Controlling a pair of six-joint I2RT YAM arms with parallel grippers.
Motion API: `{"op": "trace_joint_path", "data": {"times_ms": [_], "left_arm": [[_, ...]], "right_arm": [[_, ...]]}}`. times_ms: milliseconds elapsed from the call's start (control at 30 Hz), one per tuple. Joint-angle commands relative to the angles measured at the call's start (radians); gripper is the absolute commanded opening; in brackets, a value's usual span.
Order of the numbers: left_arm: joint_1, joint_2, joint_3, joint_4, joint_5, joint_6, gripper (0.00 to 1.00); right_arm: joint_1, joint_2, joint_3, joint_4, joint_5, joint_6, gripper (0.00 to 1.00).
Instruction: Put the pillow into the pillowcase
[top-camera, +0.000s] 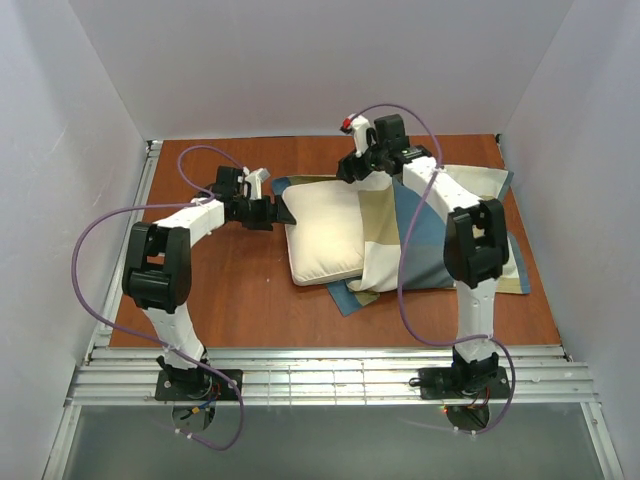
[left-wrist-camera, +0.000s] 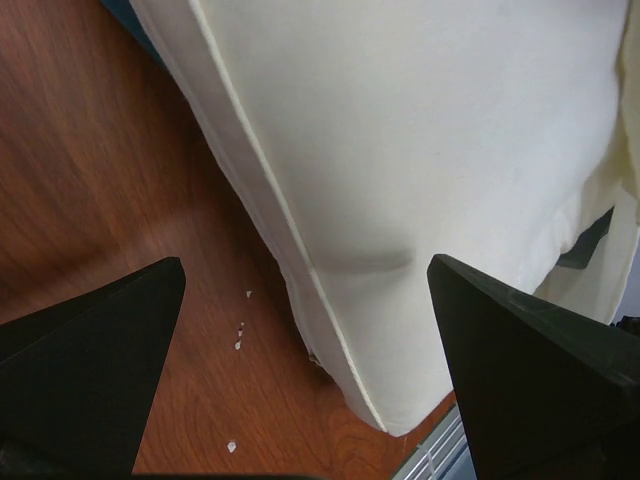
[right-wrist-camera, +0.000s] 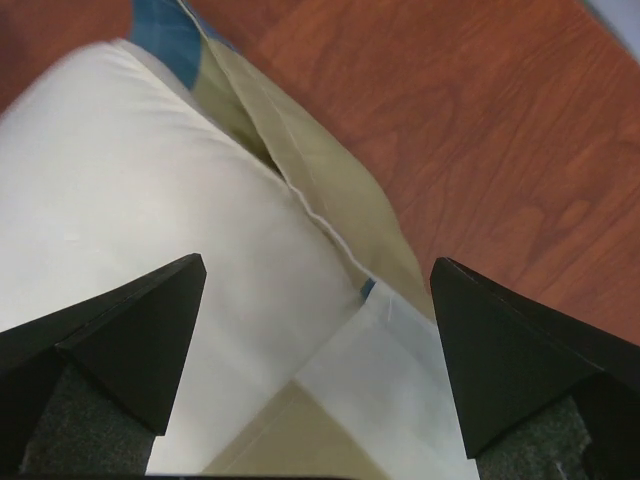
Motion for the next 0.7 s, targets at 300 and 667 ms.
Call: {"op": "trace_joint_path", "data": {"times_ms": [300,667], "left_arm": [[-0.005,0.014,-0.026,0.068,0.047,0.027,0.95],[-0.013,0.121,0.036,0.131,0.104,-0.030,0.95]], "right_arm": [[-0.001,0.280,0.207,0.023,0.043,-0.223,0.68],[-0.001,0.377,0.338,-0.089,0.021,-0.248,0.16]]}}
